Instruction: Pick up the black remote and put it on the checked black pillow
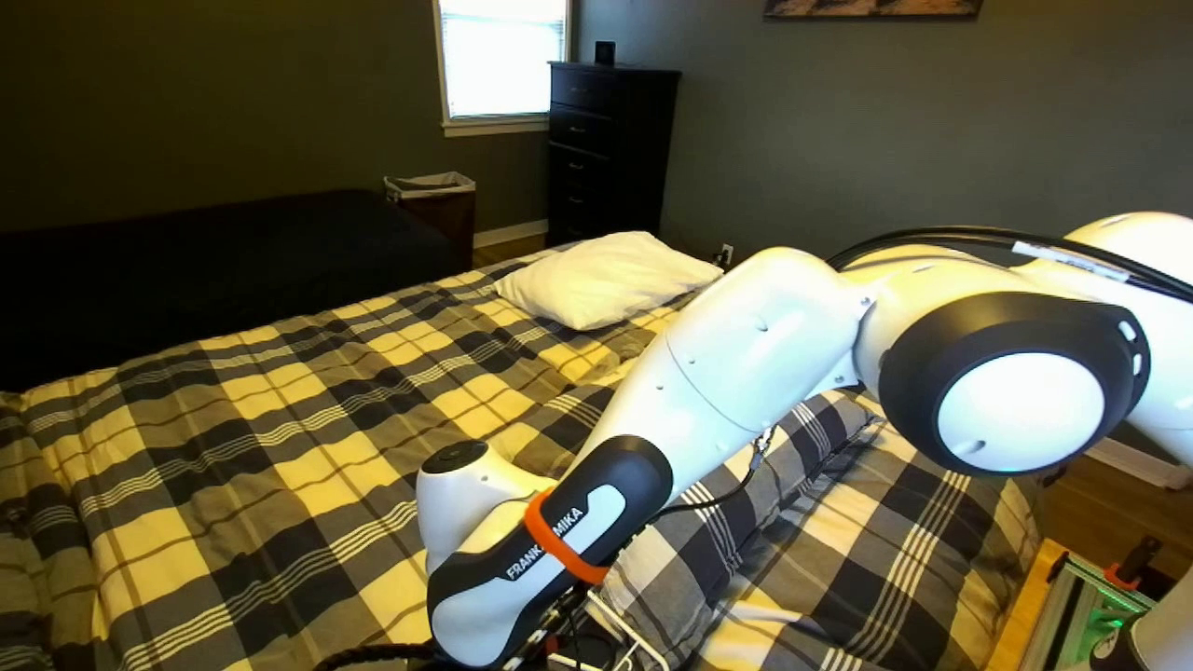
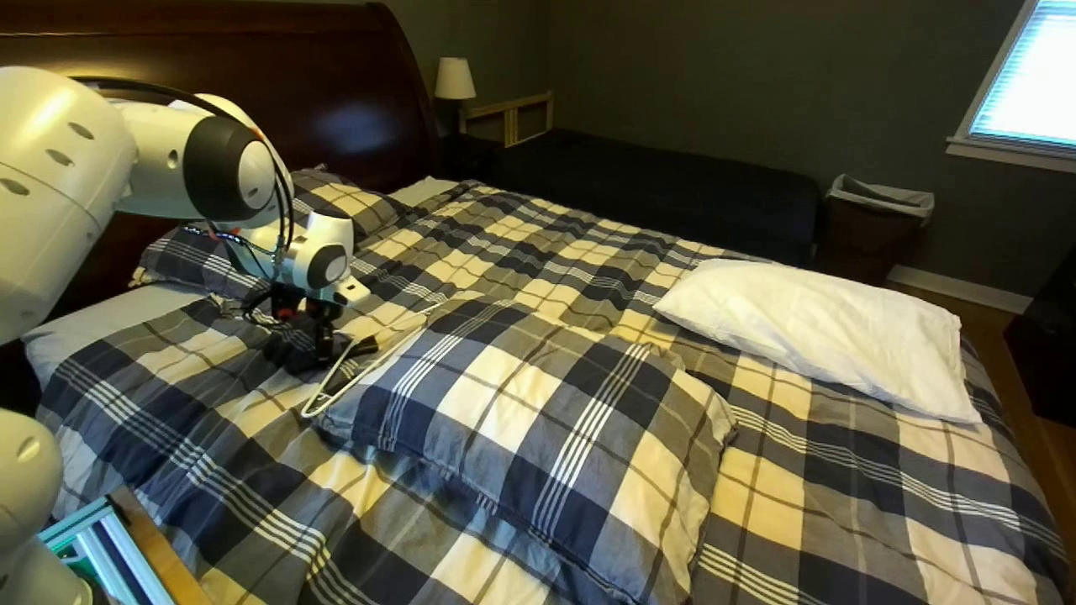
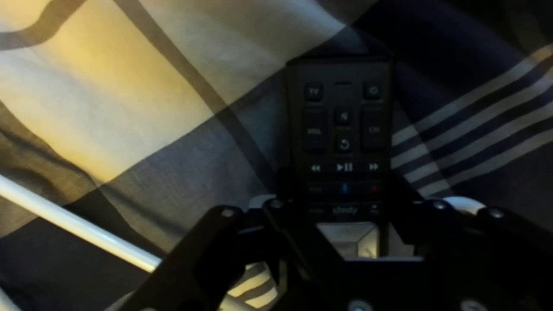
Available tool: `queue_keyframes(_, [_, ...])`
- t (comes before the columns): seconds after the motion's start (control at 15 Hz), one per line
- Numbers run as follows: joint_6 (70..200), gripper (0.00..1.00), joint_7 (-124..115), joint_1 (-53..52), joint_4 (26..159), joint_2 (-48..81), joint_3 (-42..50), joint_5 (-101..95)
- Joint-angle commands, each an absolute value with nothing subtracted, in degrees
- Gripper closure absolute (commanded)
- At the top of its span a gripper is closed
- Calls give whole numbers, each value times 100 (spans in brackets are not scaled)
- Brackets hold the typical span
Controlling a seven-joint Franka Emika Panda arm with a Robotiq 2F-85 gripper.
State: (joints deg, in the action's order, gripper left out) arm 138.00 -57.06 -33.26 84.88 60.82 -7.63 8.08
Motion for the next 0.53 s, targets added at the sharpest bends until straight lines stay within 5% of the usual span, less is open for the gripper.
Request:
queue_keyframes(0.0, [14026, 71, -5323, -3168, 8952, 5776, -969, 850])
queue_keyframes(0.47, [14056, 71, -2770, -2661, 9537, 5279, -1535, 841])
